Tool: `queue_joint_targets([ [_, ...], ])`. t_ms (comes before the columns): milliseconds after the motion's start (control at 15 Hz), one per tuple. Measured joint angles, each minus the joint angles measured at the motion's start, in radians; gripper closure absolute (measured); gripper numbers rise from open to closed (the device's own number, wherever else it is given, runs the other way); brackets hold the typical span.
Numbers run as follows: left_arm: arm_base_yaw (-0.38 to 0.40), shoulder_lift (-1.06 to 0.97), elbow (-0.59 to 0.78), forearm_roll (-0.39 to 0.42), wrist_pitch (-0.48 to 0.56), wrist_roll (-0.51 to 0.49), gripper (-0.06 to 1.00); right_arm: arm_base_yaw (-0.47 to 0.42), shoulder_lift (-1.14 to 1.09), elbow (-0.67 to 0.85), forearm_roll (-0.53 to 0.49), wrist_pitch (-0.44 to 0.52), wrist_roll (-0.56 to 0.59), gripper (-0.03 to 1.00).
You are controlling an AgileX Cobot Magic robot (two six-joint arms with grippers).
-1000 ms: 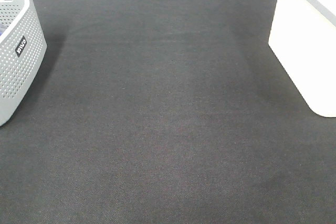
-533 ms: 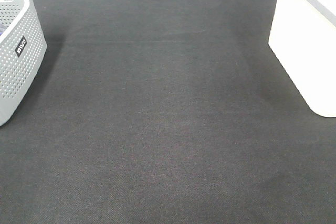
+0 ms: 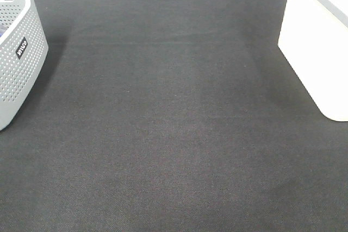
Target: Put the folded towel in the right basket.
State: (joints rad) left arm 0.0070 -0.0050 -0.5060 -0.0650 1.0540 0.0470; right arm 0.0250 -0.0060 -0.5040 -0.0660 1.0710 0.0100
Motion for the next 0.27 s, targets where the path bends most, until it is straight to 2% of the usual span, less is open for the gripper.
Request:
queue_joint_targets([
  [267, 0.0, 0.0, 0.0, 0.0, 0.0, 0.0, 0.07, 0.0, 0.0, 0.0, 0.0, 0.0, 0.0, 0.19],
])
